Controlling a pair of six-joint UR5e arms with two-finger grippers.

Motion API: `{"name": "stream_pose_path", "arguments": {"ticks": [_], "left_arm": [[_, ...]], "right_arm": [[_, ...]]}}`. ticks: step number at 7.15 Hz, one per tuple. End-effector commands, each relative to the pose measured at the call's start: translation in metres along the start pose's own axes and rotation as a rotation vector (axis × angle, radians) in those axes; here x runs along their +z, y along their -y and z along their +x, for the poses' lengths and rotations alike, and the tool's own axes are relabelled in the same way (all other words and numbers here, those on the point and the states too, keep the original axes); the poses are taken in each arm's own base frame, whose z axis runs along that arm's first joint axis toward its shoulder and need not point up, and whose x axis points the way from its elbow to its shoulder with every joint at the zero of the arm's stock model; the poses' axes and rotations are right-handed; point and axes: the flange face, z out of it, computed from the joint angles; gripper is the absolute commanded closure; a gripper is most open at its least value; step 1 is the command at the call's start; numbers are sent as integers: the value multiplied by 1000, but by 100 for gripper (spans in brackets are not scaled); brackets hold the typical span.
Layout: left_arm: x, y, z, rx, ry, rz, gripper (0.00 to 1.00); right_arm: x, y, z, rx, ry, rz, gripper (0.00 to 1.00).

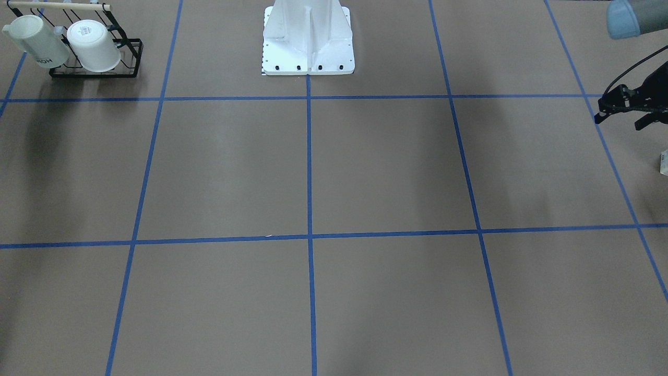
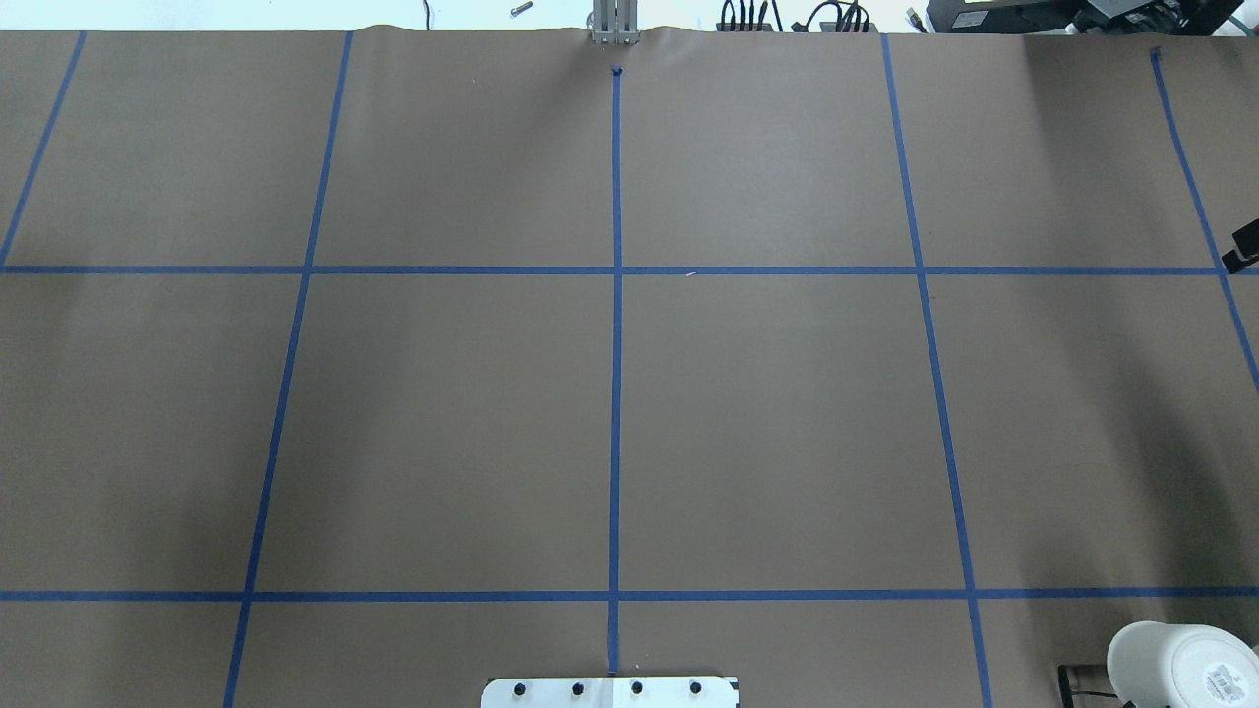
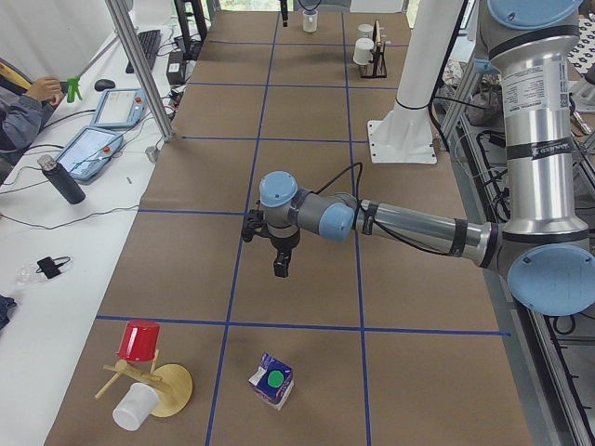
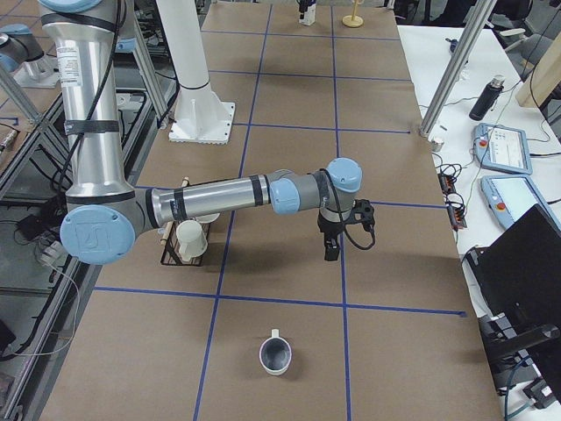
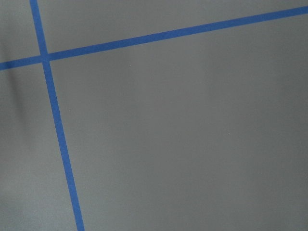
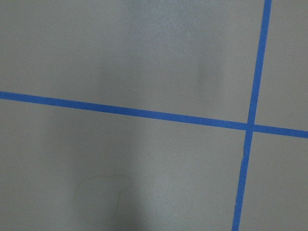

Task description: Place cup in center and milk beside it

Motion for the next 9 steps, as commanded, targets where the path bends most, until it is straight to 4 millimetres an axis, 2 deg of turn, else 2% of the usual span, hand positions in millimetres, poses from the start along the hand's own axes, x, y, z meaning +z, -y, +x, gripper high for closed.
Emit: {"name": "stream_pose_path", "arguments": {"ticks": [1,2,4,5,7,9], "left_arm": [[1,0,1,2,-1,-2,2],[7,3,-2,-3,-2,-12,2],[2,4,2,8,-5,0,2],[6,9,0,1,4,-6,2],[-12,13,15,-35,-12,30,2],[-20,14,24,-54,-20,47,2]], "right_arm": [[-3,1,-2,-4,-1,5,0],[-4,1,-1,-5,0,9,0],[-4,1,-2,-7,0,13,0],[-3,0,-2,-8,2,12,0],[-3,0,-3,-2,4,13,0],[-4,-1,-4,0,6,13,0]]}}
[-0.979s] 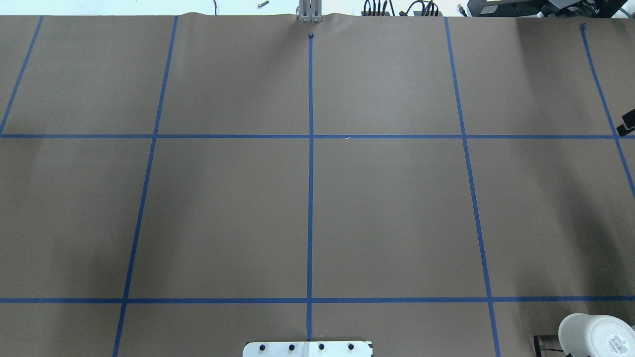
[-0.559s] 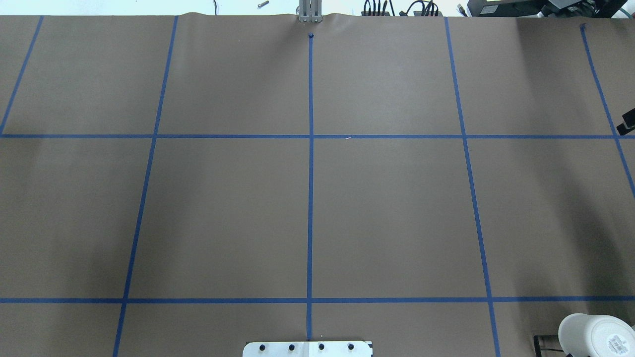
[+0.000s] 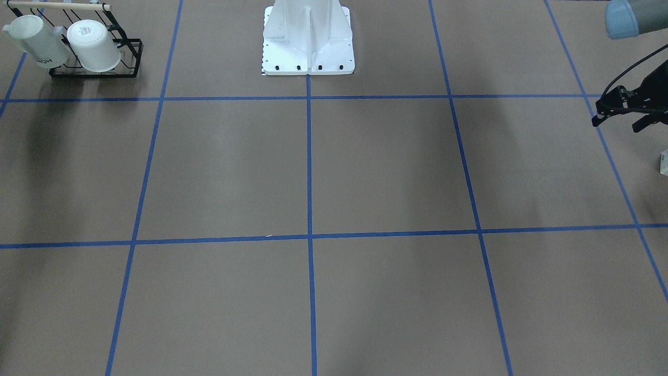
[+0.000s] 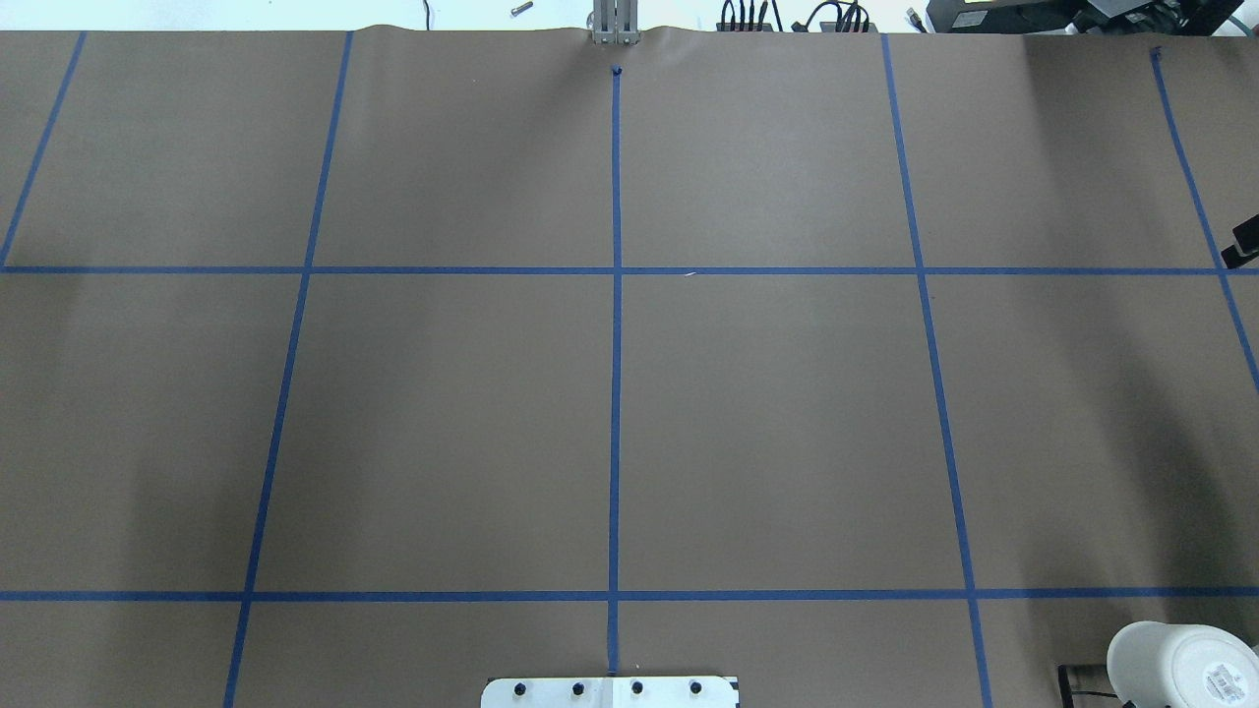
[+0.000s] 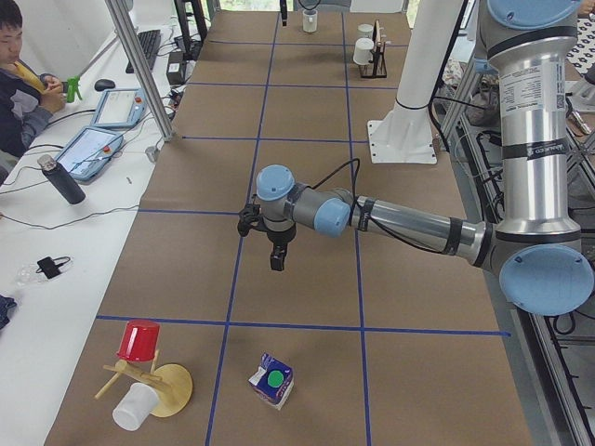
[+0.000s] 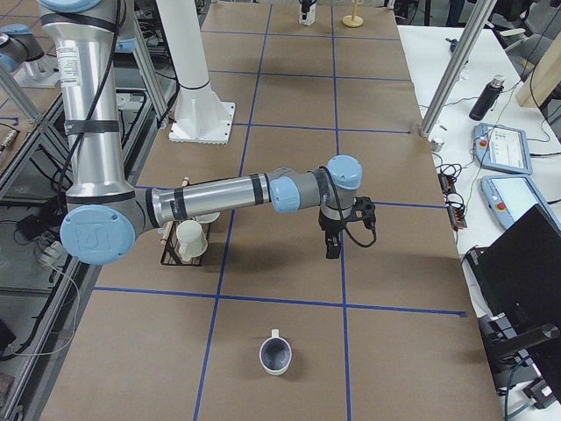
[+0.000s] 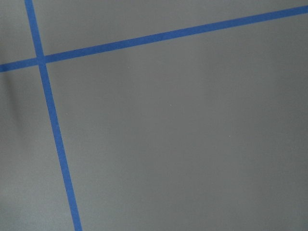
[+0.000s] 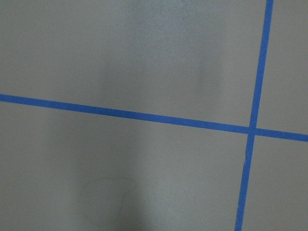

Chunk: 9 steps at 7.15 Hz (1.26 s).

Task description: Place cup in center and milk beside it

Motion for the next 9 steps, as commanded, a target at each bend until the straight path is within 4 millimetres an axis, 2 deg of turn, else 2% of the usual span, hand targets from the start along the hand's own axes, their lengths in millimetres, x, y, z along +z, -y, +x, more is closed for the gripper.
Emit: {"name": "stream_pose_path", "arguments": {"ticks": [1,3,5,7,8,9], "left_arm": [[-7,2,7,-30,-7,16,2],[4,-6,4,-109,-99,-50,2],[5,-6,-3,-142,-92,-48,2],[-28,-6,-68,-226,-72,34,2],[-47,-10,-115,-324,-71,83,2],[-36,-15,-145,-371,-57,70,2]], "right_arm": [[1,-1,-1,1,1,-1,0],[3,-1,1,3,-1,-3,0],[1,1,-2,-2,-2,1,0],[1,1,-2,-4,0,1,0],[0,1,-3,-4,0,3,0],[1,1,-2,-2,0,0,0]]}}
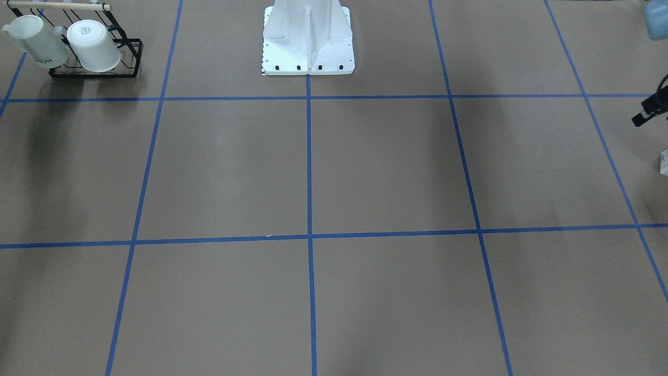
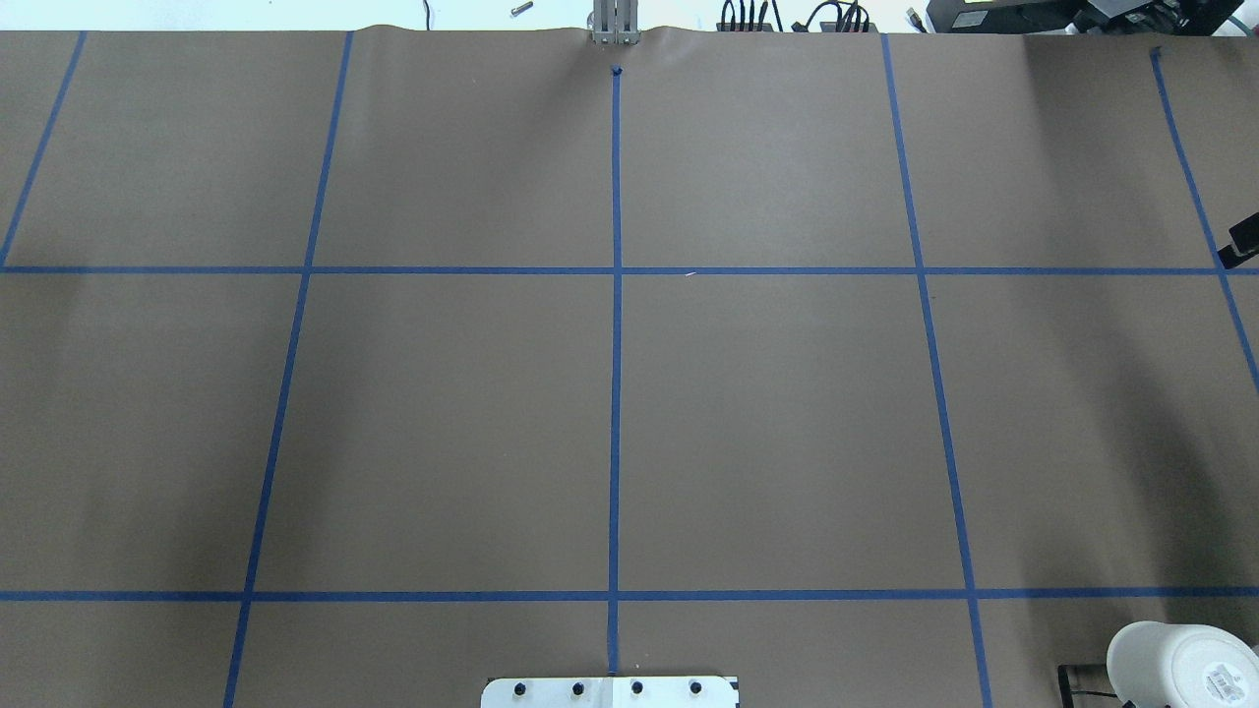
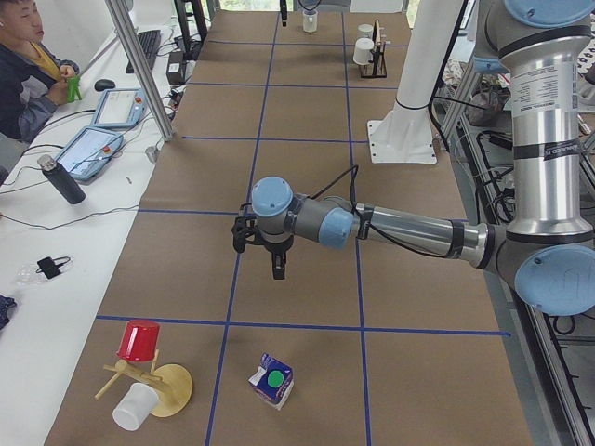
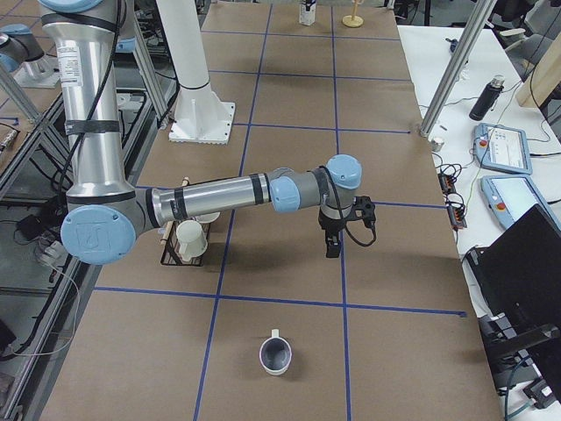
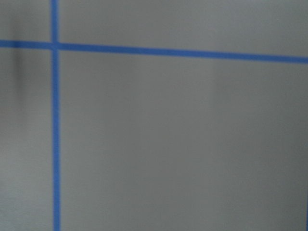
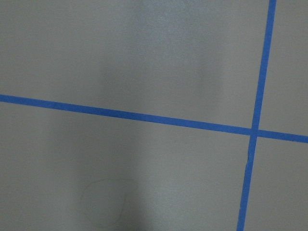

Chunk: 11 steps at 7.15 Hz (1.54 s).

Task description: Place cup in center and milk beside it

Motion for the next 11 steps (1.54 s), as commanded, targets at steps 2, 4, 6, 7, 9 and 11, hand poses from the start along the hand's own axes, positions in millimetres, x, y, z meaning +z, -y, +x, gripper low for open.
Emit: {"name": "stream_pose_path", "arguments": {"ticks": [2,4,6,7,9,11], "left_arm": [[-3,16,-120,-208,34,22,2],[-27,29,-157,-268,97,89,2],[-19,18,-176,-318,156,79,2],[-11,15,-187,-403,152,72,2],[-2,6,-199,-442,152,55,2],[6,4,-209,-482,154,38,2]], "right_arm": [[0,0,-1,0,1,0,0],[2,-1,-2,0,1,-3,0],[4,-1,-3,-2,1,-8,0],[5,-1,-3,-1,1,-10,0],[5,-1,-3,-2,1,-10,0],[6,-2,-3,-2,1,-12,0]]}}
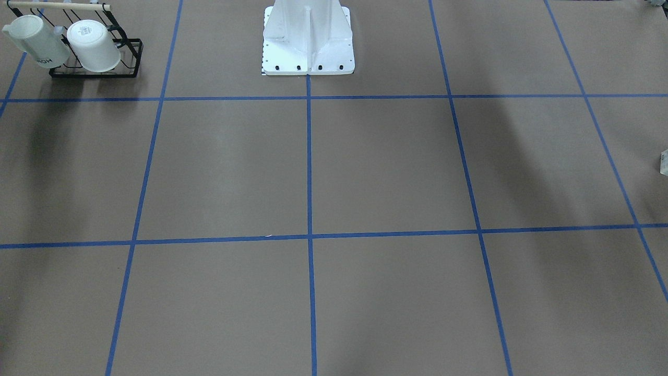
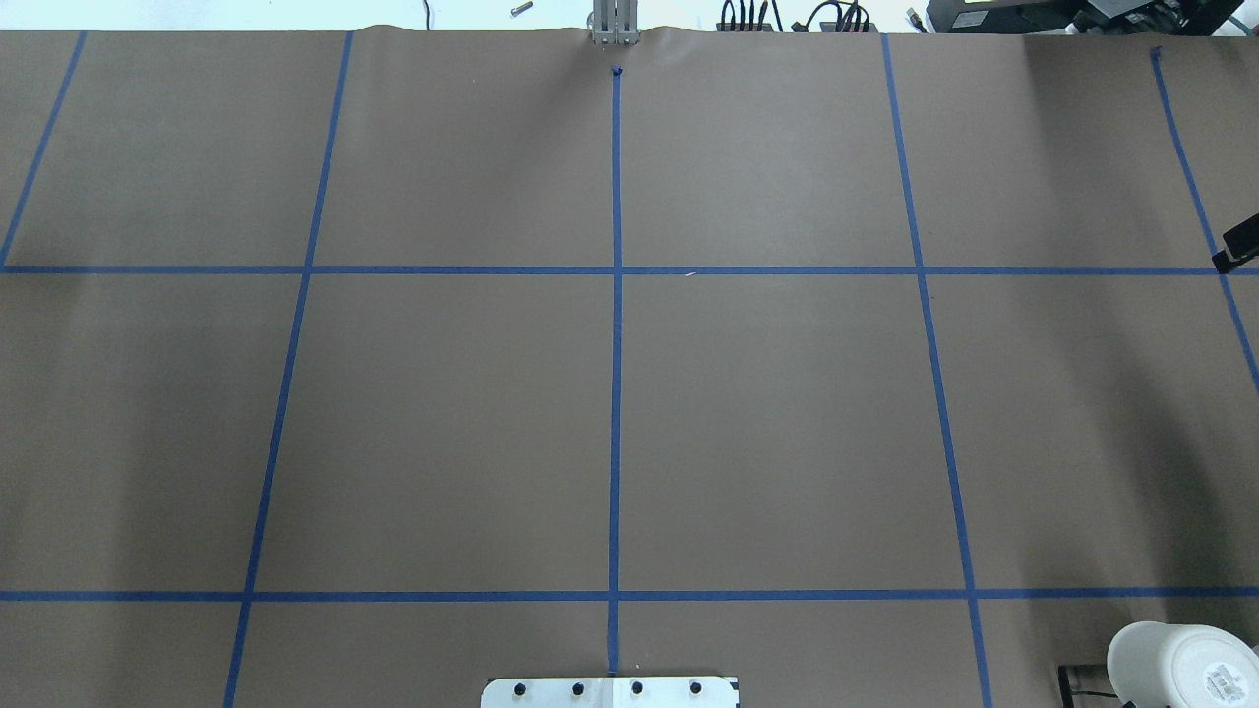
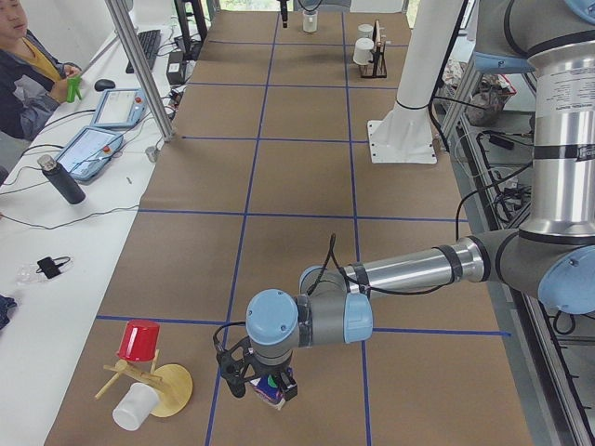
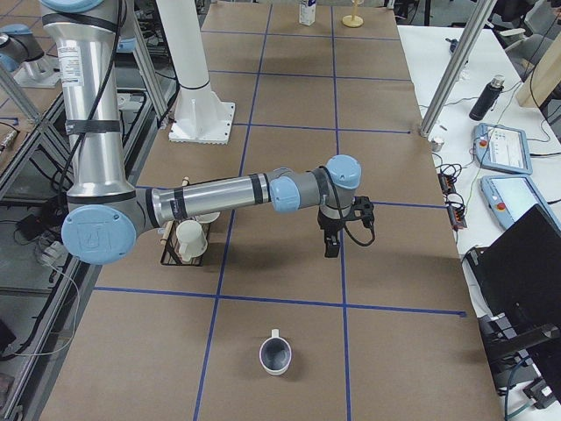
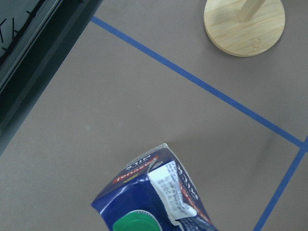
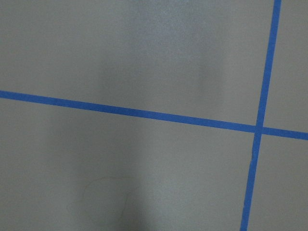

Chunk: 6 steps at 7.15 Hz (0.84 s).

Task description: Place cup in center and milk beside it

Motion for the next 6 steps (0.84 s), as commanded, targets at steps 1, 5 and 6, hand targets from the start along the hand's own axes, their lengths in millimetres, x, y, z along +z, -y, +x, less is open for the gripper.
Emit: {"name": "stream_pose_path", "arguments": {"ticks": [1,5,6], "left_arm": [[9,0,-10,-28,7,-16,2],[-6,14,12,-77,-8,11,2],[-10,18,19,-107,-12,19,2]], "right_arm": [[0,-1,0,0,0,-1,0],[0,-1,-1,-2,0,-1,0],[0,-1,0,0,0,-1,0]]}}
